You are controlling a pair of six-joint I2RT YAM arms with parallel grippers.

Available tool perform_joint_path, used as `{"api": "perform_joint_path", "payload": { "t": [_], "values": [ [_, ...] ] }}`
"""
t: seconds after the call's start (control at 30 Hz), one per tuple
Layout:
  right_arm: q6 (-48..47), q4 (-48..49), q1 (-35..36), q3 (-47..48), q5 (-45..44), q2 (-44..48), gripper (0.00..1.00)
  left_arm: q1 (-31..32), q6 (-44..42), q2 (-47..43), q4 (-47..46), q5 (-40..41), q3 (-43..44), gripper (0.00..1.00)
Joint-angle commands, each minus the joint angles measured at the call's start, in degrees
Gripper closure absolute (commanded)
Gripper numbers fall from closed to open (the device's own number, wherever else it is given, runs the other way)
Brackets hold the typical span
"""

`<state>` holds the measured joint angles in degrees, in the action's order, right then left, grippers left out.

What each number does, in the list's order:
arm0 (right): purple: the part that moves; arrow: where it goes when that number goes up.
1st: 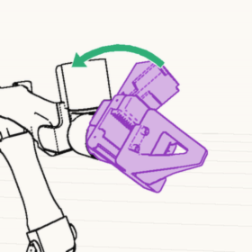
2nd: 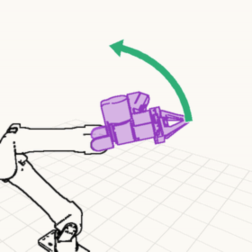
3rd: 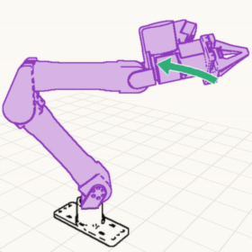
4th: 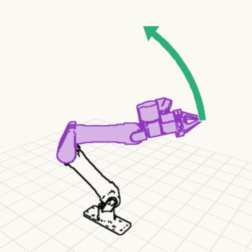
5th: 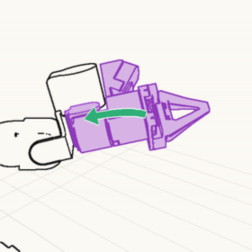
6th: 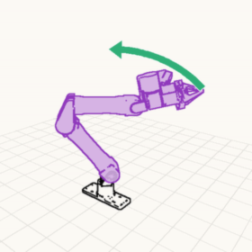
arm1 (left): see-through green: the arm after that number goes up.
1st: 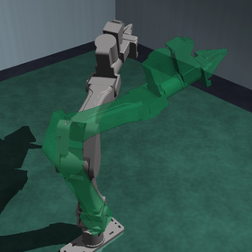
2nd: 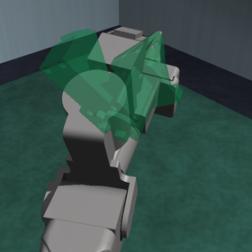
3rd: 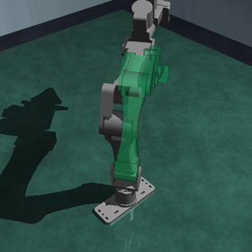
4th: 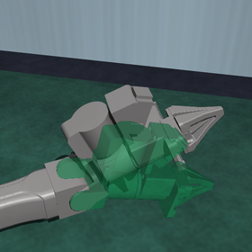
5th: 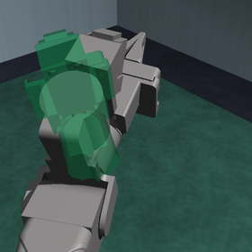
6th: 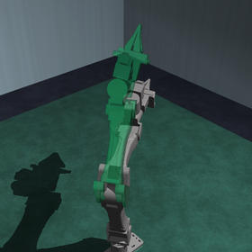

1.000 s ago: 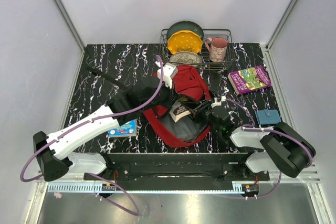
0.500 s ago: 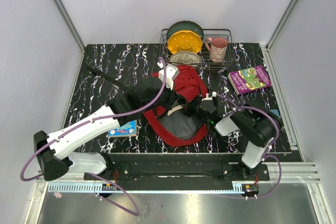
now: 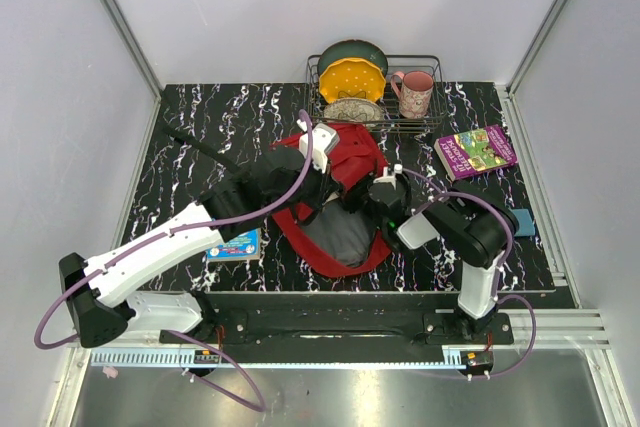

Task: Pack the student bag
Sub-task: Place the book in the student bag.

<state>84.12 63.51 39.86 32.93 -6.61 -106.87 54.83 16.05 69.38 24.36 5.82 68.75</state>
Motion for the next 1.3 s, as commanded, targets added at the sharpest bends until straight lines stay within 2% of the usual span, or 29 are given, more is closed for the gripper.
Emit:
{"api": "perform_joint_path", "payload": {
  "t": [0.0, 0.07, 0.1, 0.2, 0.3, 0.33, 0.4, 0.43, 0.57, 0.67, 0.8, 0.87, 1.07, 1.1, 1.23, 1.27],
  "values": [
    [-2.64, 4.00, 0.13, 6.71, -2.88, -1.41, 0.83, 0.02, 0.38, -1.09, -4.06, -2.49, 1.56, 1.00],
    [-3.08, 2.33, 0.13, 6.98, -3.75, -1.67, 0.80, -0.42, 0.47, -1.01, -4.06, -2.31, 1.04, 1.00],
    [-2.99, 1.54, 0.13, 6.71, -4.37, -1.41, 0.74, -0.60, 0.47, -1.09, -3.97, -2.22, 0.86, 1.00],
    [-3.34, -2.67, 0.13, 5.39, -4.73, 0.33, 0.71, -1.65, 1.26, -1.36, -4.06, -1.78, -0.11, 1.00],
    [-4.31, -15.74, 0.13, 5.83, -2.62, 4.02, 0.59, -3.32, 3.01, -1.97, -4.06, -0.64, -1.07, 1.00],
    [-5.27, -20.22, 0.13, 5.57, -2.18, 4.99, 0.51, -3.85, 3.45, -2.32, -4.06, -0.47, -1.60, 1.00],
    [-7.12, -19.91, 0.13, 3.73, -1.30, 7.88, 0.44, -5.25, 4.33, -2.67, -4.23, -0.73, -2.21, 1.00],
    [-7.73, -23.39, 0.13, 3.20, -0.86, 8.95, 0.36, -5.69, 4.60, -3.02, -4.49, -0.90, -2.83, 1.00],
    [-11.25, -30.72, 0.13, 4.07, 0.98, 13.35, 0.15, -6.93, 5.21, -2.85, -5.29, -2.04, -3.71, 1.00],
    [-10.47, -34.76, 0.13, 4.25, 3.27, 15.19, 0.10, -7.10, 5.57, -2.33, -5.46, -2.13, -3.80, 1.00],
    [-10.38, -38.36, 0.13, 1.63, 4.85, 20.62, 0.10, -7.28, 5.57, -2.50, -5.55, -2.22, -3.89, 1.00],
    [-12.21, -43.09, 0.13, 0.83, 4.42, 24.06, 0.10, -7.45, 5.57, -2.41, -5.55, -2.22, -3.89, 1.00],
    [-24.25, -68.48, 0.13, 2.49, 2.66, 45.67, 0.09, -7.98, 5.66, -1.89, -4.76, -2.22, -3.71, 1.00],
    [-26.61, -71.30, 0.13, 2.32, 2.48, 52.05, 0.08, -7.98, 5.74, -1.88, -4.85, -2.05, -3.89, 1.00],
    [-27.96, -84.64, 0.13, 1.00, 0.12, 66.94, 0.09, -8.60, 7.06, -2.06, -4.76, -0.82, -4.94, 0.99],
    [-27.95, -86.51, 0.13, 0.82, -0.59, 71.84, 0.10, -8.77, 7.76, -2.06, -4.50, -0.29, -5.20, 0.94]
  ]
}}
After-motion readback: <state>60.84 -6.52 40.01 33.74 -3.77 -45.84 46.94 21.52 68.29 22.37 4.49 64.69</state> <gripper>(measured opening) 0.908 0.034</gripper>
